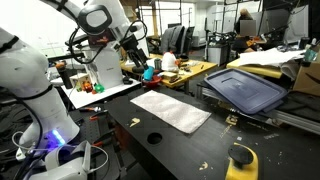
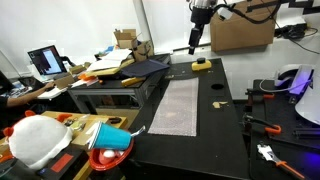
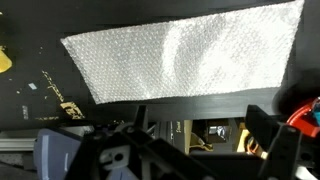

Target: Fold the plastic in half, then move the plastic to the right

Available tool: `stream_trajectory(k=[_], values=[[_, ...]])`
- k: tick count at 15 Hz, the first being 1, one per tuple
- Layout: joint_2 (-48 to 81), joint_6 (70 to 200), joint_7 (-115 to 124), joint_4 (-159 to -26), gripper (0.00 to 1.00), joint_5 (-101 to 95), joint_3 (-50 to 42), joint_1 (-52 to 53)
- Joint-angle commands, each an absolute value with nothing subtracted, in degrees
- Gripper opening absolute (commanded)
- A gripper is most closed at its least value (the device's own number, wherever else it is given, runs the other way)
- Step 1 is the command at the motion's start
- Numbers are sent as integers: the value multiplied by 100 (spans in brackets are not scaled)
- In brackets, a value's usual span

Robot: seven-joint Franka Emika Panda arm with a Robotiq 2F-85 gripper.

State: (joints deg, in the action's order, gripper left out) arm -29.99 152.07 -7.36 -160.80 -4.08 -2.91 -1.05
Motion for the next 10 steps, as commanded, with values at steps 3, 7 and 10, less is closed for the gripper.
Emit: stream_trajectory(k=[3, 7, 10], values=[[-2548, 16381, -673, -16035, 100, -575, -222, -272], [-1980, 17678, -576, -16025, 100, -901, -32, -640], [-1593, 18740, -424, -16023, 100, -1553, 138, -1196]])
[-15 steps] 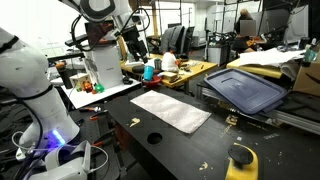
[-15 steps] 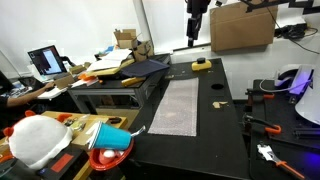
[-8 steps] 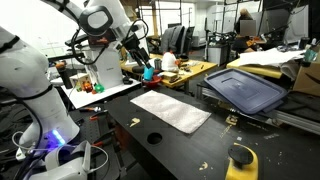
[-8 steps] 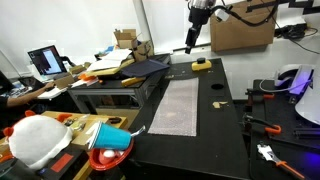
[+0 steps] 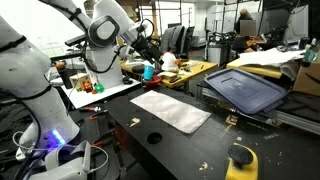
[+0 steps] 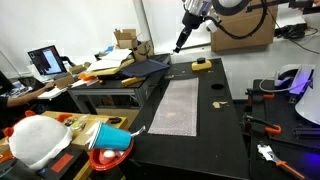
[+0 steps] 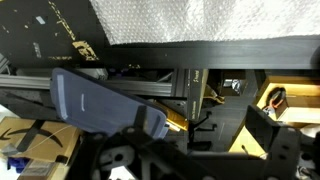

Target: Fold the plastic in half, then move the plastic to the right

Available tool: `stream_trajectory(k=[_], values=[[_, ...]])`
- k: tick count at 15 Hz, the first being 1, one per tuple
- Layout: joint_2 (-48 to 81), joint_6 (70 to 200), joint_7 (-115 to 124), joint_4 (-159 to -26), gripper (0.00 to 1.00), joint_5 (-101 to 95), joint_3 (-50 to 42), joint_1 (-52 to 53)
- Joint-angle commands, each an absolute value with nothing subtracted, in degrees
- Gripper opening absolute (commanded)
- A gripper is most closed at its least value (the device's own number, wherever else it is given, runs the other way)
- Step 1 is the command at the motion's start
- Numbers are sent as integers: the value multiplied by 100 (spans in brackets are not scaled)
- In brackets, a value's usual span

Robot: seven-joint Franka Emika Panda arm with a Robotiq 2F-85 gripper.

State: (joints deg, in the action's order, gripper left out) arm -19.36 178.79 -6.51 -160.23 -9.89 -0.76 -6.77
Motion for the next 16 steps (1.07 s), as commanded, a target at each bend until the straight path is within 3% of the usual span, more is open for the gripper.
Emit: stream_trajectory(k=[1, 4, 12, 15, 16], values=[[-1473, 19076, -385, -16022, 100, -1817, 207, -1446], [-1263, 19713, -578, -16018, 100, -2594, 316, -2231], [-1167, 19569, -493, -15991, 100, -2883, 140, -2207], [-1004, 20287, -809, -15987, 100, -2902, 261, -2626], [-1500, 19872, -621, -15986, 100, -2913, -111, -2100]])
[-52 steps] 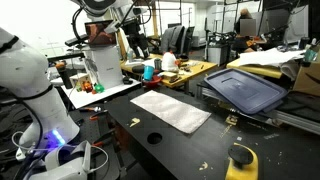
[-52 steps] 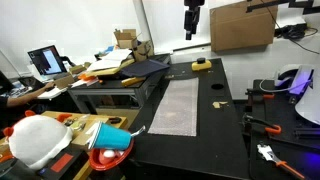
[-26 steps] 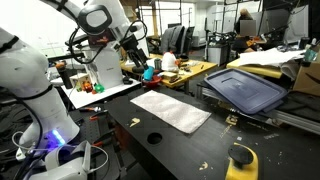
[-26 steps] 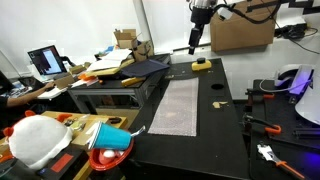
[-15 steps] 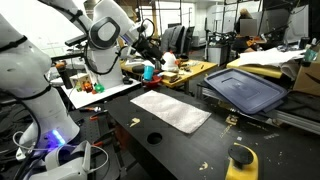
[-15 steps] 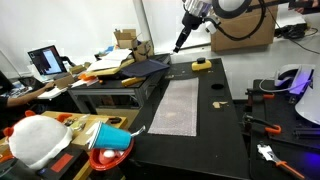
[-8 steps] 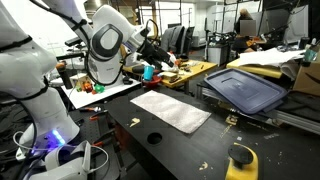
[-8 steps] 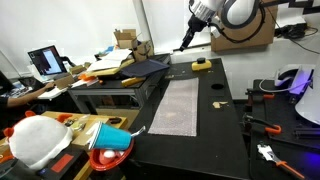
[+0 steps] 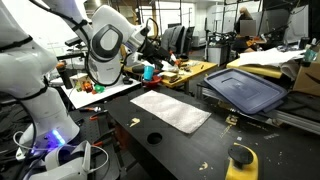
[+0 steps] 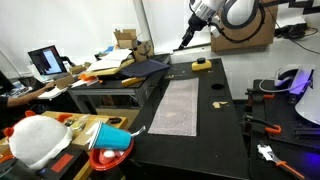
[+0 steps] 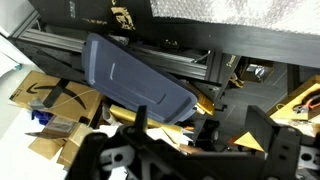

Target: Fold the plastic in half, then move the plastic to the right

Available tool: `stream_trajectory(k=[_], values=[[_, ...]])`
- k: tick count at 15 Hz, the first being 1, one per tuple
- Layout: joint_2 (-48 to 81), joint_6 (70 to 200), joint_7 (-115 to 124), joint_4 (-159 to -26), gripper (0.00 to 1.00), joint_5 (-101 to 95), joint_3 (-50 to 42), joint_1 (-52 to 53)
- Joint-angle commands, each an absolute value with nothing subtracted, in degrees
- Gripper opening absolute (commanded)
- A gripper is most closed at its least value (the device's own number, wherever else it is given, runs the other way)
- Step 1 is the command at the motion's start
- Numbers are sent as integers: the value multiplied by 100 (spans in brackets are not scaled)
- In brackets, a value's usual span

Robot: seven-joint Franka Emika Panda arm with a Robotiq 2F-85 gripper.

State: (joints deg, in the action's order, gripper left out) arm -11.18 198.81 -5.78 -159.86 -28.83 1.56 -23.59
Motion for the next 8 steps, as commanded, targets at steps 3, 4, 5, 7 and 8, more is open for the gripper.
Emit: stream_trajectory(k=[3, 4, 5, 7, 8], values=[[-1699, 19906, -687, -15921, 100, -2871, -435, -1830], [-1874, 19904, -717, -15960, 100, -2828, -600, -1655], [-2033, 19903, -786, -15992, 100, -2801, -766, -1509], [-2466, 19900, -915, -16085, 100, -2748, -1201, -1142], [-2664, 19899, -980, -16103, 100, -2750, -1448, -945]])
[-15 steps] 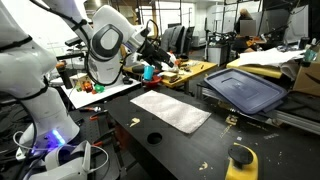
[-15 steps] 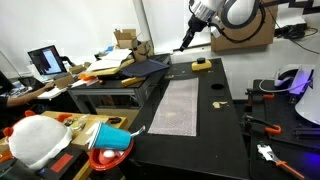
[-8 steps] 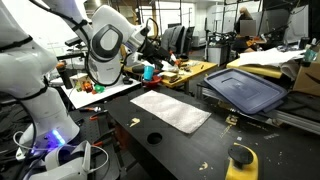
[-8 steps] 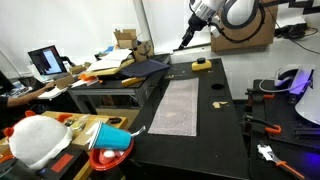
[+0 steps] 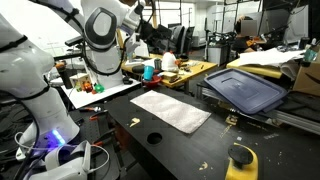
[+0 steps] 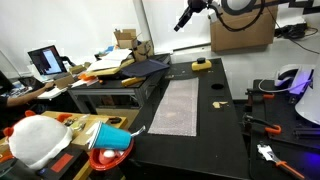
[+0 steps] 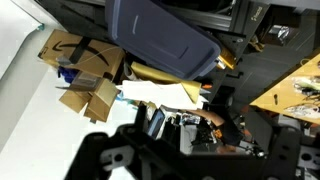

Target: Fold the plastic in half, then move the plastic to the right

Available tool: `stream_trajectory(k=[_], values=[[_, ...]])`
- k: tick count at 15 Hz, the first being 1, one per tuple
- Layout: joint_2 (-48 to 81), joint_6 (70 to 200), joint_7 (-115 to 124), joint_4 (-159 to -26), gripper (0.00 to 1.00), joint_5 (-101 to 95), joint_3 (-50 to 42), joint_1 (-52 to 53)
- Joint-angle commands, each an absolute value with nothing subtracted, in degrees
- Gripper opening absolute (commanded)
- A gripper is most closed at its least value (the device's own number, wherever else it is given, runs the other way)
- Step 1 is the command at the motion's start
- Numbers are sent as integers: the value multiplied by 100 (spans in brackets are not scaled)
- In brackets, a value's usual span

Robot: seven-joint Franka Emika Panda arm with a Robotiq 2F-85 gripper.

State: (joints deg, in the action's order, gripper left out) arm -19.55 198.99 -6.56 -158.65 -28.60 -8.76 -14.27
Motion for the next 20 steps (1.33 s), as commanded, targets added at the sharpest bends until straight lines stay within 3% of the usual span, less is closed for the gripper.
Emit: stream_trajectory(k=[1, 4, 5, 20], values=[[-2726, 19898, -985, -15933, 100, -2873, -1699, -784], [-3369, 19895, -1419, -15996, 100, -3051, -2646, -148], [-2957, 19892, -1223, -15881, 100, -2910, -2176, -496], [-2965, 19813, -1221, -15888, 100, -2917, -2232, -428]])
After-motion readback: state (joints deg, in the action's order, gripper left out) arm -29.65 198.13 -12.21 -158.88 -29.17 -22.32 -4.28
